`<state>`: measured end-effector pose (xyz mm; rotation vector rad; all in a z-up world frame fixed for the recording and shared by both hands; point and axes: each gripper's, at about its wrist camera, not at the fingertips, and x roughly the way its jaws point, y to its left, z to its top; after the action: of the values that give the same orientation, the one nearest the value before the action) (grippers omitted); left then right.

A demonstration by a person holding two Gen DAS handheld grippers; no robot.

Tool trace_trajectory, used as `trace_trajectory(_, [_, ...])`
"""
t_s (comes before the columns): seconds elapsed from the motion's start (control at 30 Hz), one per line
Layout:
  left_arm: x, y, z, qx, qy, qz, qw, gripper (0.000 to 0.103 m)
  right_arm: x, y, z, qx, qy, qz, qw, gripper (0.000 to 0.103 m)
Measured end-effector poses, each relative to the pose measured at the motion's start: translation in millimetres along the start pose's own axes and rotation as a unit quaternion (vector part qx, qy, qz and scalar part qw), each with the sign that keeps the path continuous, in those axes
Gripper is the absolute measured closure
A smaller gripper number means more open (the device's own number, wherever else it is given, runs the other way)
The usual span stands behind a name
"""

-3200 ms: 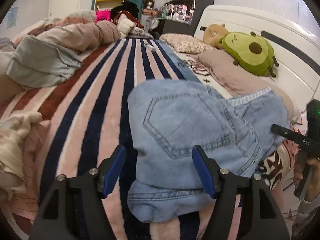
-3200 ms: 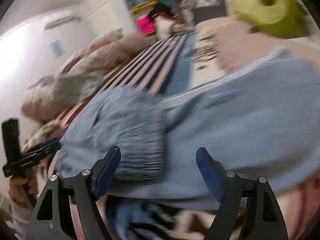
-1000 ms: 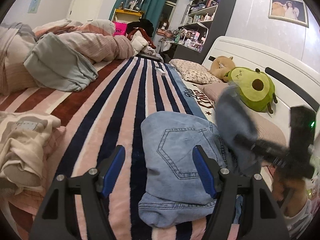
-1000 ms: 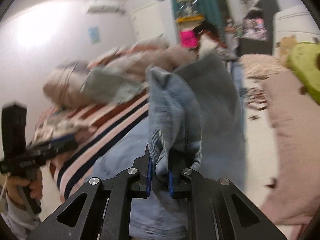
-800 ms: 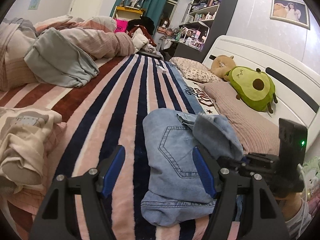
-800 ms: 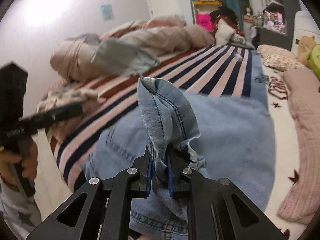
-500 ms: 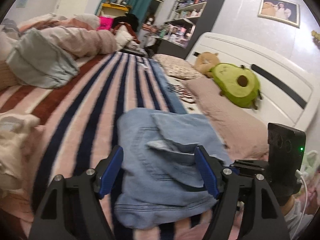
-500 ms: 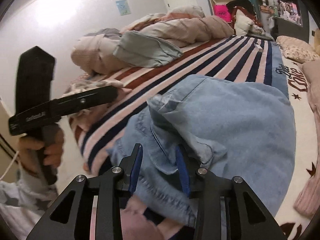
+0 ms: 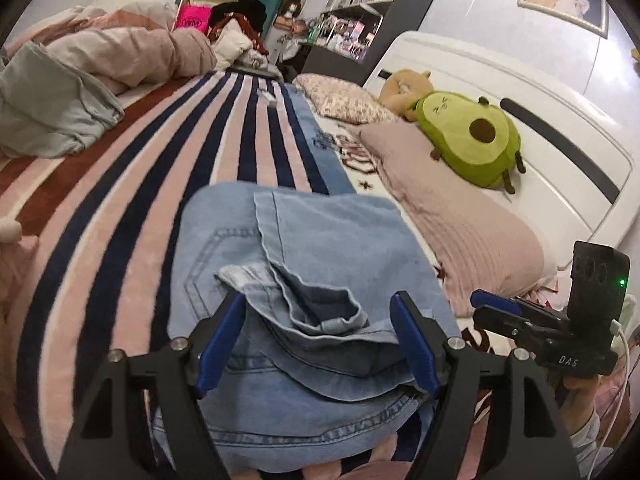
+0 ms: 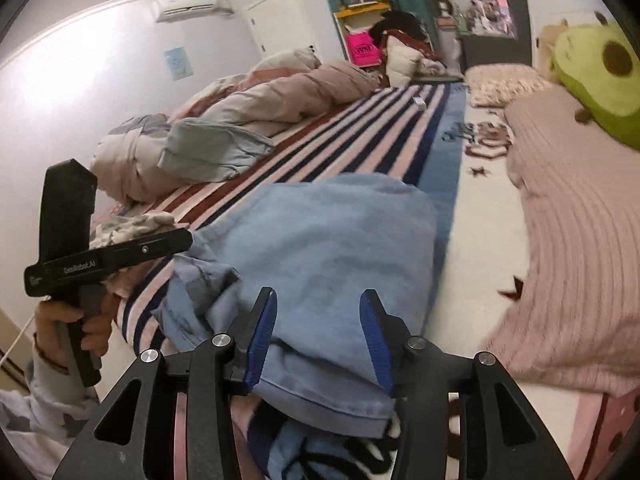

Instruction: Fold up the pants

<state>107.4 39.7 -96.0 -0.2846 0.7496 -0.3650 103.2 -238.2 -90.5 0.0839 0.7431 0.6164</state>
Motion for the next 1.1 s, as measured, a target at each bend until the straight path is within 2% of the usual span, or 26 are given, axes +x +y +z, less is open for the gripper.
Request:
trace_trajectory(0.13, [7.9, 1.4, -5.5, -0.013, 0.016, 0.001, 0.9998, 0.034, 2.9, -4.4, -3.8, 0.004, 0.004, 0.006, 1.000, 0.064])
trace_trajectory(0.17, [9.0, 0.5, -7.1, -0.009, 0.019, 0.002, 0.9998, 0.046, 3.0, -5.1, -4.9, 0.004, 0.005, 0.009, 1.000, 0.064])
trace_trajectory(0.2, [9.7, -0.1, -8.8, -0.005, 0.023, 0.002, 0.9997, 0.068, 4.5, -5.9, -4.8, 0.005, 0.005, 0.011, 1.000, 0.064])
trace_trajectory(0.23, [10.8, 0.2, -9.7, -0.005, 0.027, 0.002, 0.9996, 0.076, 5.4, -6.0, -4.7, 0.005, 0.005, 0.013, 1.000, 0.064])
trace_trajectory(0.3, [11.0, 1.9, -9.1, -0.006, 0.025, 0.004, 0.9997, 0.087, 8.0, -5.5, -4.5, 0.006, 0.005, 0.015, 1.000, 0.064])
trace_trajectory(0.4, [2.6, 3.8, -1.1, 0.021, 0.004, 0.021, 0.9996, 0.089, 10.0, -2.5, -2.6, 0.008, 0.005, 0.022, 1.000, 0.064])
trace_trajectory(0.53, [-14.9, 12.0, 18.8, 0.041, -0.028, 0.028, 0.9984, 0.089, 11.4, 4.0, 0.8, 0.002, 0.007, 0.022, 1.000, 0.064])
trace_trajectory(0.63, [-12.5, 18.5, 29.8, 0.063, -0.024, 0.044, 0.9968, 0.088, 12.3, 8.1, 2.9, -0.001, 0.008, 0.021, 1.000, 0.064])
trace_trajectory(0.73, [-1.7, 30.4, 28.4, 0.053, 0.006, 0.029, 0.9981, 0.080, 17.8, 10.3, 2.4, -0.003, 0.015, 0.016, 1.000, 0.063])
trace_trajectory(0.8, [-4.6, 40.2, 23.1, 0.048, 0.007, 0.039, 0.9981, 0.056, 23.1, 13.2, 2.3, -0.006, 0.021, 0.012, 1.000, 0.063])
trace_trajectory(0.83, [-8.2, 42.9, 20.9, 0.048, 0.000, 0.049, 0.9977, 0.052, 25.4, 15.5, 2.5, -0.009, 0.024, 0.014, 1.000, 0.063])
trace_trajectory(0.97, [-27.0, 52.0, 11.2, 0.046, -0.001, 0.056, 0.9973, 0.051, 30.6, 31.1, 7.2, -0.035, 0.030, 0.026, 0.999, 0.058])
trace_trajectory(1.1, [-41.1, 55.4, -0.5, 0.033, 0.001, 0.021, 0.9992, 0.046, 41.0, 47.8, 13.0, -0.061, 0.033, 0.030, 0.997, 0.058])
